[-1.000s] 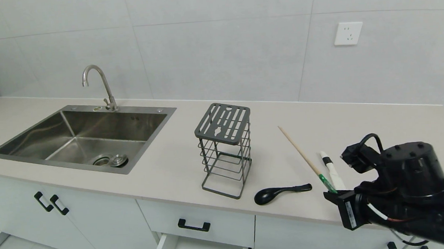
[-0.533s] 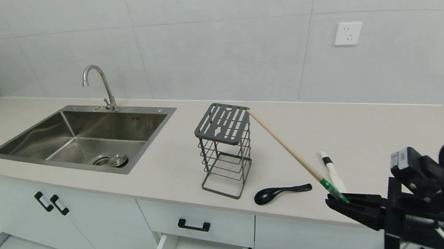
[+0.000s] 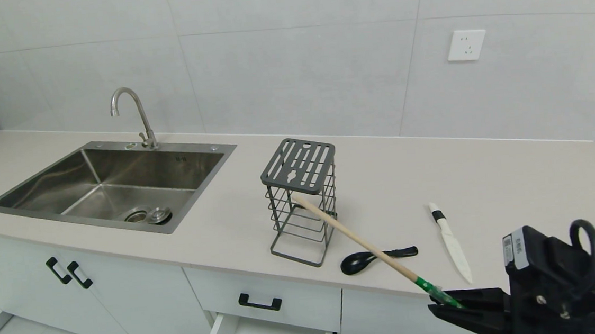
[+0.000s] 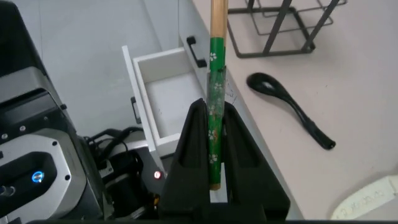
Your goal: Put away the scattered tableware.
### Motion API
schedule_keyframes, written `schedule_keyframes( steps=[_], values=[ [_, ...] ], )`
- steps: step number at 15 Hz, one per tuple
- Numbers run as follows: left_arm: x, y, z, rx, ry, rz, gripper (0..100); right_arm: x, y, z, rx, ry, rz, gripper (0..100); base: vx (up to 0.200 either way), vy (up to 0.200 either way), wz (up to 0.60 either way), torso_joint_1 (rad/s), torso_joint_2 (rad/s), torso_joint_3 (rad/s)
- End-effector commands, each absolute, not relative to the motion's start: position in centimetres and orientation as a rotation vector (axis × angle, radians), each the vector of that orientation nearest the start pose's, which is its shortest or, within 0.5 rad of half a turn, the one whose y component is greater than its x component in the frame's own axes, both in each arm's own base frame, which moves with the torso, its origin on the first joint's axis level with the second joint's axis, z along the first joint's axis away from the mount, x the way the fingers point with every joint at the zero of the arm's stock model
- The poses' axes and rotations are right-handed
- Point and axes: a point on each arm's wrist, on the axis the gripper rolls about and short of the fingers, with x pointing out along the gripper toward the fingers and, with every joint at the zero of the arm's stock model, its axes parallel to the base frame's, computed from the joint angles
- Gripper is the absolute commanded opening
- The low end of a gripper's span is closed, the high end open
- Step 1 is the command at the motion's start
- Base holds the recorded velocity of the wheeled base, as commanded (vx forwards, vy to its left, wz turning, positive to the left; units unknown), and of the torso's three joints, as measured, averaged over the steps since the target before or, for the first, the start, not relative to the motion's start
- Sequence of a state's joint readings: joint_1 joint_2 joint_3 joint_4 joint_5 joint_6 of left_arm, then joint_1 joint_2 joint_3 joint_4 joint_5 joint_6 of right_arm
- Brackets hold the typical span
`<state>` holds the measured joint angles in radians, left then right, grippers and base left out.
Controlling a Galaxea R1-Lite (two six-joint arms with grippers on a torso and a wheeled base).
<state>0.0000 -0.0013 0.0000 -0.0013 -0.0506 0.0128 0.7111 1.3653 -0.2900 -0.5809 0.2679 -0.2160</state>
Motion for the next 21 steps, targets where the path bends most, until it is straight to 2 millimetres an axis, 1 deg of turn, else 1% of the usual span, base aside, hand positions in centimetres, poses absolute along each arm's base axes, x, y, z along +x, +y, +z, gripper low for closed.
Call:
schedule_keyframes(
  steps=[1,2,3,4,5,7,8,9,10,13,14,18,19,21],
  values=[
    [-2.3,-0.1,7.6,0.014,-0.002,-0.051,100,13.3,14.0,12.6,-0.334,0.424,1.053,0,0.0,0.0,0.0,0.0,0.0,0.0],
    [-2.3,-0.1,7.6,0.014,-0.002,-0.051,100,13.6,15.1,12.6,-0.357,0.438,1.038,0,0.0,0.0,0.0,0.0,0.0,0.0],
    [-2.3,-0.1,7.6,0.014,-0.002,-0.051,100,14.2,16.1,12.3,-0.371,0.456,1.031,0,0.0,0.0,0.0,0.0,0.0,0.0],
    [-2.3,-0.1,7.6,0.012,-0.002,-0.051,100,14.8,17.0,11.9,-0.382,0.479,1.037,0,0.0,0.0,0.0,0.0,0.0,0.0],
    [-2.3,-0.1,7.6,0.012,-0.002,-0.051,100,14.9,17.5,11.4,-0.391,0.497,1.046,0,0.0,0.0,0.0,0.0,0.0,0.0],
    [-2.3,-0.1,7.6,0.014,-0.002,-0.051,100,15.1,18.5,9.5,-0.43,0.566,1.07,0,0.0,0.0,0.0,0.0,0.0,0.0],
    [-2.3,-0.1,7.6,0.012,-0.002,-0.051,100,15.1,18.7,9.4,-0.433,0.568,1.074,0,0.0,0.0,0.0,0.0,0.0,0.0],
    [-2.3,-0.1,7.6,0.014,-0.002,-0.051,100,14.8,19.4,9.4,-0.442,0.562,1.102,0,0.0,0.0,0.0,0.0,0.0,0.0],
    [-2.3,-0.1,7.6,0.014,-0.002,-0.051,100,14.8,19.6,9.5,-0.442,0.557,1.11,0,0.0,0.0,0.0,0.0,0.0,0.0],
    [-2.3,-0.1,7.6,0.012,-0.002,-0.051,100,15.3,20.1,10.2,-0.432,0.527,1.104,0,0.0,0.0,0.0,0.0,0.0,0.0],
    [-2.3,-0.1,7.6,0.014,-0.002,-0.051,100,15.9,20.8,10.4,-0.427,0.514,1.101,0,0.0,0.0,0.0,0.0,0.0,0.0],
    [-2.3,-0.1,7.6,0.014,-0.002,-0.051,100,17.3,22.6,10.1,-0.424,0.504,1.108,0,0.0,0.0,0.0,0.0,0.0,0.0],
    [-2.3,-0.1,7.6,0.012,-0.002,-0.051,100,17.6,23.1,9.7,-0.433,0.511,1.111,0,0.0,0.0,0.0,0.0,0.0,0.0],
    [-2.3,-0.1,7.6,0.014,-0.002,-0.051,100,17.7,23.4,9.2,-0.481,0.5,1.128,0,0.0,0.0,0.0,0.0,0.0,0.0]
  ],
)
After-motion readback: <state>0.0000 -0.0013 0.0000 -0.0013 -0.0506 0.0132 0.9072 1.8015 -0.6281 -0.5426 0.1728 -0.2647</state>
